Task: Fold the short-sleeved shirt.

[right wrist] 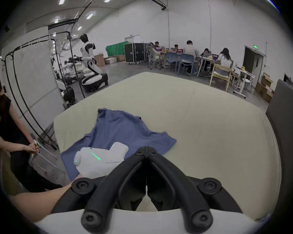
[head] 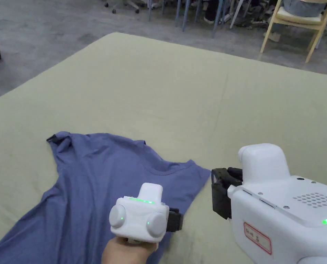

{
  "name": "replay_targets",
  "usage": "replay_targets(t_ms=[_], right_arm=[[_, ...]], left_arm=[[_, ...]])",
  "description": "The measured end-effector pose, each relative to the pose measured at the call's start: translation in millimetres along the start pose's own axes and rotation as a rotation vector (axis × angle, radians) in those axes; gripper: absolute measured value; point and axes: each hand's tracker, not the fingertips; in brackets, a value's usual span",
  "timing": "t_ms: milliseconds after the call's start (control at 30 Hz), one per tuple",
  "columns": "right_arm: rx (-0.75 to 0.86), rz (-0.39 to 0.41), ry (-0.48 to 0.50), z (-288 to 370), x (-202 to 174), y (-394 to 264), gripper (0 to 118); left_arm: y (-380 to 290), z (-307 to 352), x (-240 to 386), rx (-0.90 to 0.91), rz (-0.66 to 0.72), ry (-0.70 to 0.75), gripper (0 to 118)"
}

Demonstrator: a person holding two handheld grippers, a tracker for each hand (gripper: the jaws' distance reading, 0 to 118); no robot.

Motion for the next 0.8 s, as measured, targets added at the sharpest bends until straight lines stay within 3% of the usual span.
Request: replay_targets(t_ms=[100,133,167,200,300,400,533,700,800], right_arm=[[-0.023,-0.007,-0.028,-6,10,-4,2],[-0.026,-0.006,-0.034,-5,12,-5,2],[-0.028,-0.006,-0.039,-4,14,-6,2],[-0.027,-0.007,-0.04,-2,16,-7,2],[-0.02,-0.014,-0.049,8,19,-10,2],[-0.003,-0.035,-0.046,18,21,-11,2],[0.028,-0.064,-0.063,42,27,-11,2],[0.089,-0.107,-0.147,89,54,-14,2],[0.14,-0.154,-0.203,124,87,-18,2]], left_arm=[[-6,-18,-1,-0.018,-0.04,0.053,115],[-7,-15,-7,-0.012,-0.041,0.053,103],[-6,-6,-20,0.016,-0.023,0.034,73],[-3,2,-31,0.057,0.025,0.013,1],[8,27,-87,0.086,0.238,0.056,1],[11,26,-115,0.034,0.233,0.079,1],[14,48,-126,0.045,0.492,-0.124,1],[66,95,-91,0.119,0.47,-0.137,1],[110,129,-36,0.213,0.327,-0.039,1]])
